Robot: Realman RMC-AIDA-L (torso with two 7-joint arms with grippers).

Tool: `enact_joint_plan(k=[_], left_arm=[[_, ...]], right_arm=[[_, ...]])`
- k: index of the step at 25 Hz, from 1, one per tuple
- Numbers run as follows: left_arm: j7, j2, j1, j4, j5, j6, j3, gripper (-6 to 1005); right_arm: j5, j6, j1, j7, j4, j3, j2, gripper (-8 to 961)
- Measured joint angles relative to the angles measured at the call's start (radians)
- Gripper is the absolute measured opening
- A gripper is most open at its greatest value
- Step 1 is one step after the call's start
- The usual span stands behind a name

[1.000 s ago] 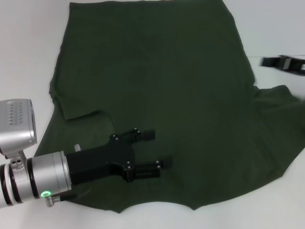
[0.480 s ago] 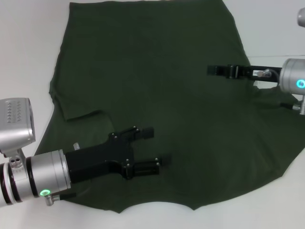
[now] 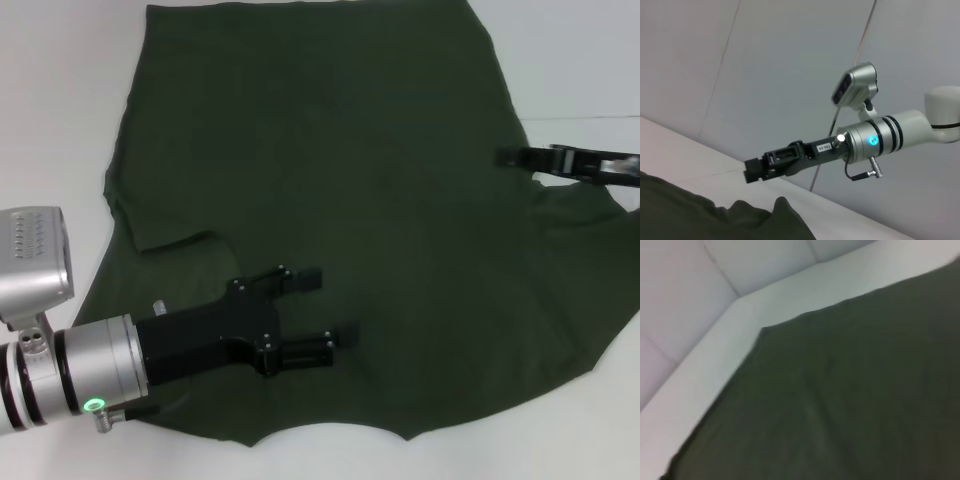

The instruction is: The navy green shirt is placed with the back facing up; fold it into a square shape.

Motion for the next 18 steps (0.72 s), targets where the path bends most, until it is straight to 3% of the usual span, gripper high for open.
enact_joint_plan(k=[2, 6, 10, 18], left_arm=[[-0.001, 0.000, 0.001, -0.001, 0.000, 0.000, 0.000, 937], [-0.002, 0.000, 0.002, -0.003, 0.000, 0.001, 0.000, 937], [-0.002, -0.001, 0.003, -0.005, 0.000, 0.001, 0.001, 937], [-0.002, -0.001, 0.003, -0.014, 0.000, 0.002, 0.003, 937]], right_arm=[[0.000, 0.000, -0.010, 0.007, 0.000, 0.002, -0.009, 594], [-0.024, 0.007, -0.058, 0.066, 0.000, 0.010, -0.061, 683], [-0.064, 0.017, -0.078, 0.108, -0.001, 0.018, -0.084, 798], [-0.158, 0.070, -0.103, 0.136, -0.015, 0.095, -0.093, 905]])
